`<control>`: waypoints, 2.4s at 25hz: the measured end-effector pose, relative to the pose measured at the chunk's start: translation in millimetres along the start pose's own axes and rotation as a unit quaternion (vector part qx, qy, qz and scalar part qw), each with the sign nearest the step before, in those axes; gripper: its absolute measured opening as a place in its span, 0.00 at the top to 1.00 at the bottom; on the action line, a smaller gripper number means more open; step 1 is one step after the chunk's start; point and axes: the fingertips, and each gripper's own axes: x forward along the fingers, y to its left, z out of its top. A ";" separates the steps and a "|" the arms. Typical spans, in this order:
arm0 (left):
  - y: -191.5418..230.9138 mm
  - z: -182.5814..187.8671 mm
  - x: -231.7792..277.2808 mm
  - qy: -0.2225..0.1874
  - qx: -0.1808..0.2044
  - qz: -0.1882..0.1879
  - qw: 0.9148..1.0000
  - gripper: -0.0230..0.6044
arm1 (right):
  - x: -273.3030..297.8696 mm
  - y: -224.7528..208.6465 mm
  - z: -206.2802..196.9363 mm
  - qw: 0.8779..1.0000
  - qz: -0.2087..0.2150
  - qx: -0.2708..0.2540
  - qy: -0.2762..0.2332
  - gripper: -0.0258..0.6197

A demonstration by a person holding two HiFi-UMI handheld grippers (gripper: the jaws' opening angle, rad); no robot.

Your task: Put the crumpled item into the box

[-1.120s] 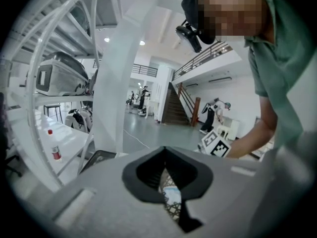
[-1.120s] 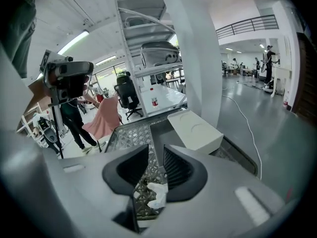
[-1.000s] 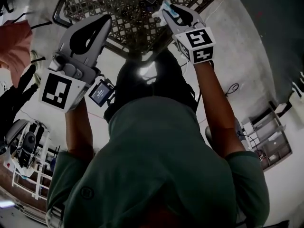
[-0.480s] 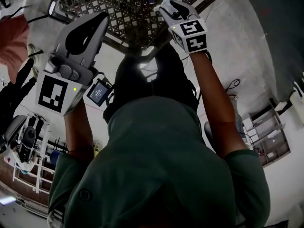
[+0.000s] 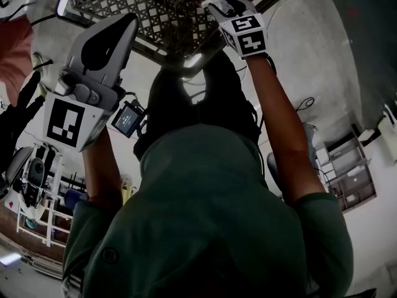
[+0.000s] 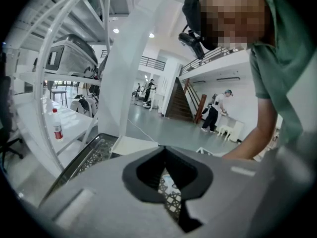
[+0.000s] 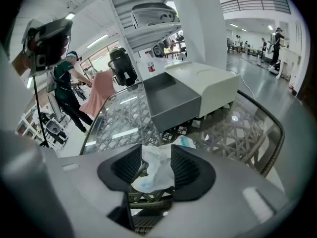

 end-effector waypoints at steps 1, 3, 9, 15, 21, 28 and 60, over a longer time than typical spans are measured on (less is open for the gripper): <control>-0.1 -1.2 0.5 0.000 -0.002 0.000 1.000 0.96 | 2.3 -0.7 -2.8 1.000 -0.001 0.000 0.003 0.67; 1.0 -4.0 1.7 0.003 -0.005 0.000 1.000 0.96 | 7.1 -1.6 -5.9 1.000 -0.001 0.001 0.006 0.67; 4.8 -8.6 2.9 0.005 -0.007 0.002 1.000 0.96 | 19.6 -1.4 -13.4 1.000 -0.002 -0.004 0.020 0.69; 5.5 -7.0 2.6 0.006 -0.005 0.002 1.000 0.96 | 25.7 -4.7 -15.3 1.000 -0.008 -0.001 0.016 0.75; 7.7 -0.3 -4.3 0.002 -0.002 0.005 1.000 0.96 | 23.4 -3.4 -11.5 1.000 -0.010 0.001 0.020 0.86; 7.8 3.8 -9.2 -0.005 0.000 0.007 1.000 0.96 | 13.7 -5.0 -12.5 1.000 -0.022 0.013 0.015 0.92; 17.4 47.4 -67.6 -0.061 0.020 0.038 0.997 0.96 | -57.3 16.8 90.9 0.996 -0.056 -0.032 -0.060 0.93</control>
